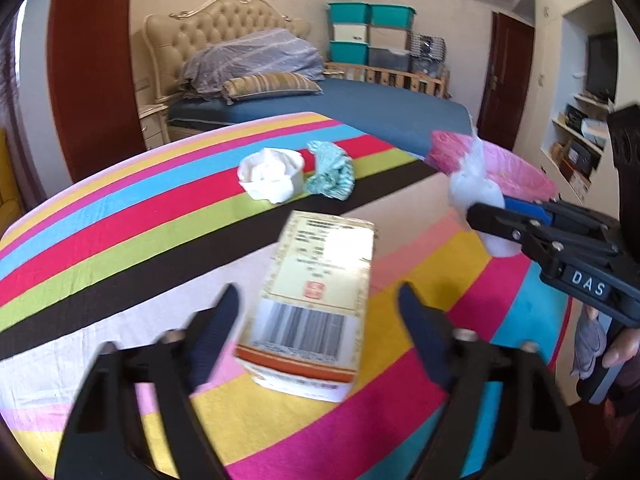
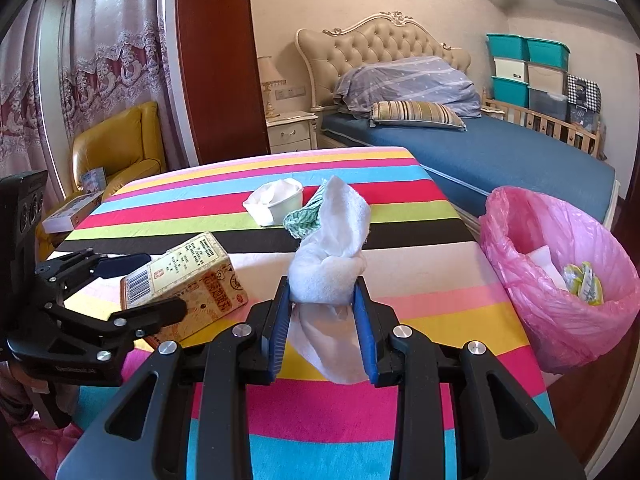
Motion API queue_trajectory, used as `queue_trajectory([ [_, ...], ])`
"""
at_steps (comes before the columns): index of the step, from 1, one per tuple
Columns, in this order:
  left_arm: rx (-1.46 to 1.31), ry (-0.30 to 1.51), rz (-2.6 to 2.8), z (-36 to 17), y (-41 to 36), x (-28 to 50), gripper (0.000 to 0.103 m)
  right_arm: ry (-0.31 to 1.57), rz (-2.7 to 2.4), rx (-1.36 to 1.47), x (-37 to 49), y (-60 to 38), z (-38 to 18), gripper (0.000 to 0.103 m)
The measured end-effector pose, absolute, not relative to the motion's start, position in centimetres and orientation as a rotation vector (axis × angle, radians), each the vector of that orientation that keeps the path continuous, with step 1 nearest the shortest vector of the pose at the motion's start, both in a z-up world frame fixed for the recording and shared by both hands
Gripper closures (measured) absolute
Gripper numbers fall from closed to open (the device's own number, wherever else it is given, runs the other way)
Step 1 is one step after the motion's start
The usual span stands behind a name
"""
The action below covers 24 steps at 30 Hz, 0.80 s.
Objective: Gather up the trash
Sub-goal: 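Lift and carry the medicine box and white tissue over the pink wastebasket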
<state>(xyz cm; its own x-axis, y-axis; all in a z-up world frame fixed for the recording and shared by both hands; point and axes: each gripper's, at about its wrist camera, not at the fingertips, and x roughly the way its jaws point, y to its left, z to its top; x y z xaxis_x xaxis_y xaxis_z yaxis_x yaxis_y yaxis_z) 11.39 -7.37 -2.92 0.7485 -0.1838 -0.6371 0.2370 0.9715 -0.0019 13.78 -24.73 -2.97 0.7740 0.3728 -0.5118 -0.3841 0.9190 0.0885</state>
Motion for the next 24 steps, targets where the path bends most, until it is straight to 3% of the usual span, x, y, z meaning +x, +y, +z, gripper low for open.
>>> queue_trajectory([
  [1, 0.091, 0.696, -0.234, -3.1, -7.6, 11.4, 0.053, 0.549, 0.412, -0.023, 13.8, -24.7, -2.9, 0.073],
  [2, 0.097, 0.705, -0.242, -3.3, -7.9, 11.3, 0.054, 0.548, 0.414, -0.025, 13.7, -24.7, -2.9, 0.073],
  [24, 0.141, 0.592, -0.251, -0.8, -10.1, 10.7, 0.054, 0.494, 0.399, -0.015, 11.7, -27.0, -1.6, 0.073],
])
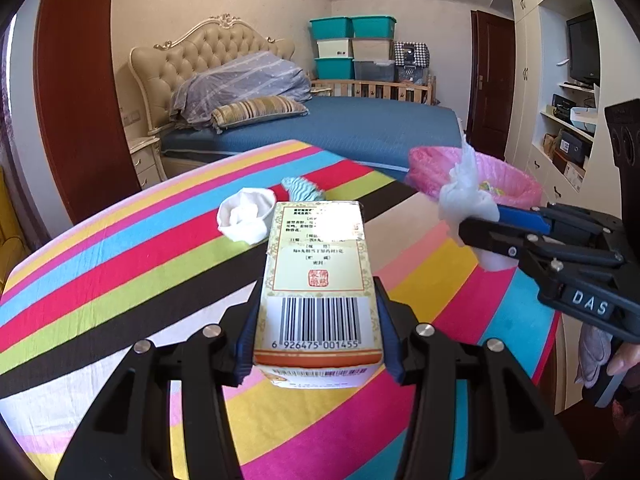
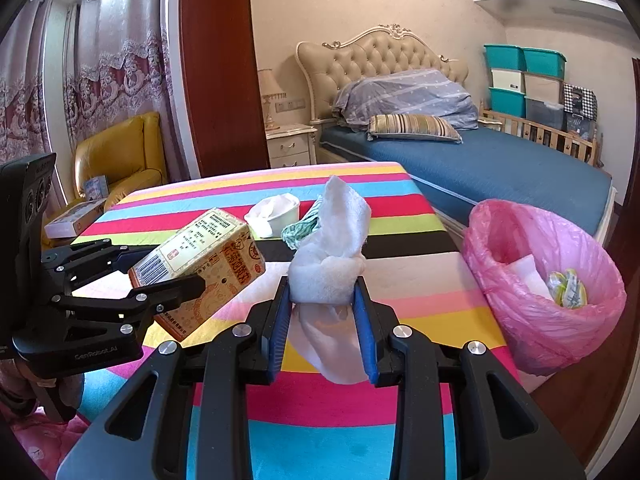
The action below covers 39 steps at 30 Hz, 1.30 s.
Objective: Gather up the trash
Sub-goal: 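Lift and carry the medicine box and white tissue over the pink wastebasket, then open both grippers to drop the box and tissue into the basket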
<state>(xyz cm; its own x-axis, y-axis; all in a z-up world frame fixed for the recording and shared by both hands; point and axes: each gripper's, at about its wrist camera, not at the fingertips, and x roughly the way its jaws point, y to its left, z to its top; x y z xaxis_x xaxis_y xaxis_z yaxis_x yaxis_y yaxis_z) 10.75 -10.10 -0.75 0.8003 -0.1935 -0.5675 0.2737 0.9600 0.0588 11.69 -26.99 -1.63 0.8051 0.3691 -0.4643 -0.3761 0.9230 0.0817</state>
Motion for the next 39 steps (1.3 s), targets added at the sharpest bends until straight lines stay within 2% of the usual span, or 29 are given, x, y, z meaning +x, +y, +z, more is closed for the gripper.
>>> queue_trajectory([
  [22, 0.134, 0.52, -0.435, 3.1, -18.2, 15.8, 0.054, 0.426, 0.184, 0.047, 12.6, -37.8, 0.7, 0.073],
  [39, 0.107, 0.562, -0.56, 4.6, -28.5, 23.6, 0.054, 0.458, 0.035, 0.074, 18.6, -47.0, 0.2, 0.073],
])
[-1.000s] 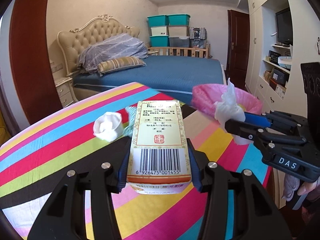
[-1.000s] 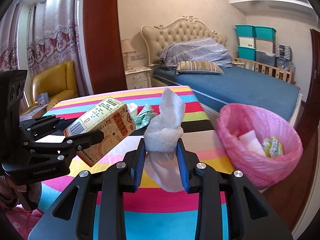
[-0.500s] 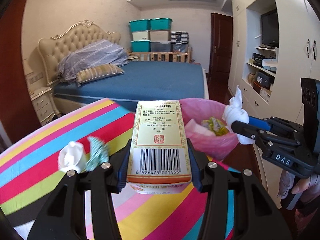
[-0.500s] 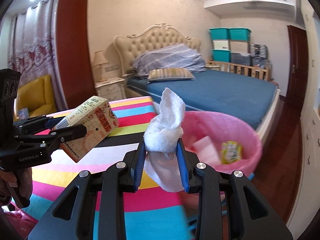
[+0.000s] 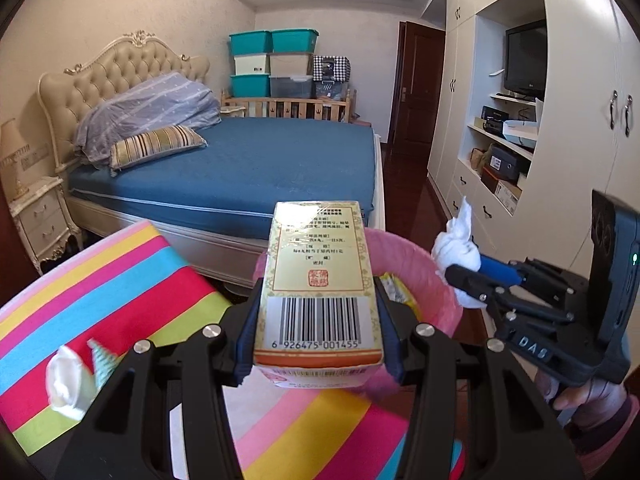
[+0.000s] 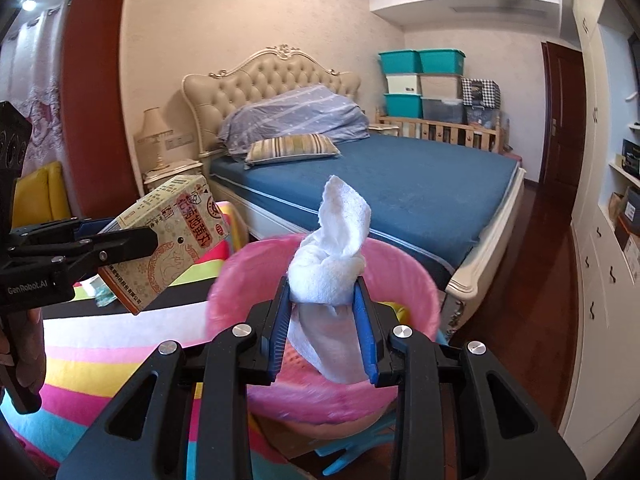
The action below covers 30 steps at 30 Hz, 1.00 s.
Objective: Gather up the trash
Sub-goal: 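Open both grippers to drop the box and tissue into the basket, then move both tools back over the table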
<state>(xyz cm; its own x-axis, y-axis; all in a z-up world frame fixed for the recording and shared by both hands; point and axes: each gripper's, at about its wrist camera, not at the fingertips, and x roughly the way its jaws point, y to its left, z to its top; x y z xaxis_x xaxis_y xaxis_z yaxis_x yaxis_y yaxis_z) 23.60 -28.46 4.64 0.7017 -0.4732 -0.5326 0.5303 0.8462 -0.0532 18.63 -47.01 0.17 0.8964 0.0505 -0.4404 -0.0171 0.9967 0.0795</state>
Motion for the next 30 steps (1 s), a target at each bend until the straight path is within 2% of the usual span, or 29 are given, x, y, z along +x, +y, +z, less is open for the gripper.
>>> queue_trajectory([
  [10, 0.06, 0.595, -0.566, 3.7, -31.5, 27.9, 0.054, 0.498, 0.033, 0.086, 22.7, -49.2, -1.4, 0.072],
  [12, 0.03, 0.598, -0.595, 3.5, -31.8, 28.6, 0.054, 0.486, 0.048, 0.096, 23.2, -49.6, -1.5, 0.069],
  [13, 0.02, 0.598, -0.609, 3.5, -31.8, 28.8, 0.048, 0.483, 0.043, 0.1, 23.4, -49.7, -1.5, 0.058],
  [14, 0.016, 0.596, -0.605, 3.4, -31.6, 28.9, 0.034, 0.477, 0.036, 0.108, 23.4, -50.0, -1.6, 0.038],
  [15, 0.007, 0.582, -0.579, 3.5, -31.3, 28.9, 0.03, 0.466, 0.034, 0.126, 23.3, -50.3, -1.7, 0.033],
  [19, -0.026, 0.577, -0.574, 3.7, -30.0, 28.3, 0.029, 0.439, 0.028, 0.159, 22.0, -51.1, -1.5, 0.032],
  [23, -0.04, 0.554, -0.536, 4.0, -27.9, 27.1, 0.011, 0.406, 0.035, 0.168, 19.9, -51.1, -0.8, 0.032],
  [25, -0.037, 0.544, -0.508, 4.2, -26.9, 26.5, 0.006, 0.39, 0.037, 0.168, 18.9, -50.8, -0.2, 0.032],
  [30, 0.015, 0.503, -0.438, 4.6, -24.5, 24.1, 0.005, 0.369, 0.037, 0.174, 16.8, -49.4, 0.4, 0.032],
])
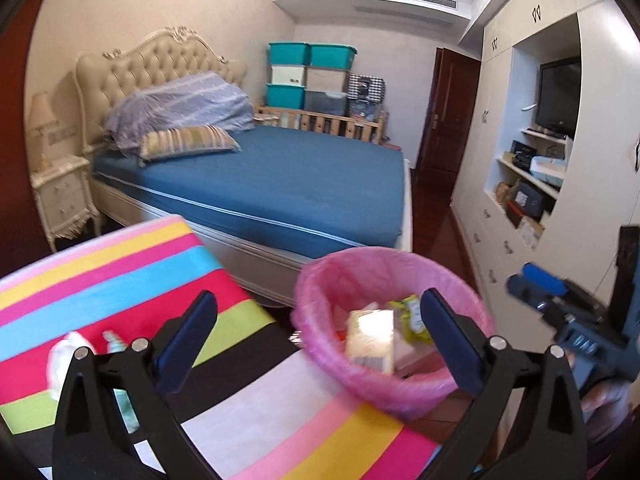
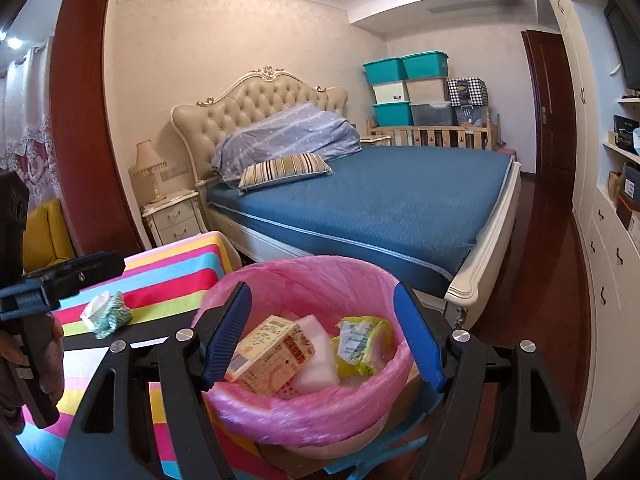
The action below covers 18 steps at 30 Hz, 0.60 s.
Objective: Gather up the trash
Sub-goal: 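Move both tools back over the table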
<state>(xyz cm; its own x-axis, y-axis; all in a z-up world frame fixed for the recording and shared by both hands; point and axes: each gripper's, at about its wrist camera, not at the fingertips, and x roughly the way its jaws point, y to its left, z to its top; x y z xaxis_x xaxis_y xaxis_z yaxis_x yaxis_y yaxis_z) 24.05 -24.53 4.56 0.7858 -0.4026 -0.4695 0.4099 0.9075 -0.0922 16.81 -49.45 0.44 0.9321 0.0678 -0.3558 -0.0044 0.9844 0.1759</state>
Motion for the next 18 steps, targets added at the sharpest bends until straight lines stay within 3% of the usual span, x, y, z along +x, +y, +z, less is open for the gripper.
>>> queue_trajectory([
  [18, 0.228, 0.498, -0.177, 1.2, -12.7, 17.4, 0.005, 0.498, 0.133, 0.18, 16.7, -38.5, -2.3, 0.032],
])
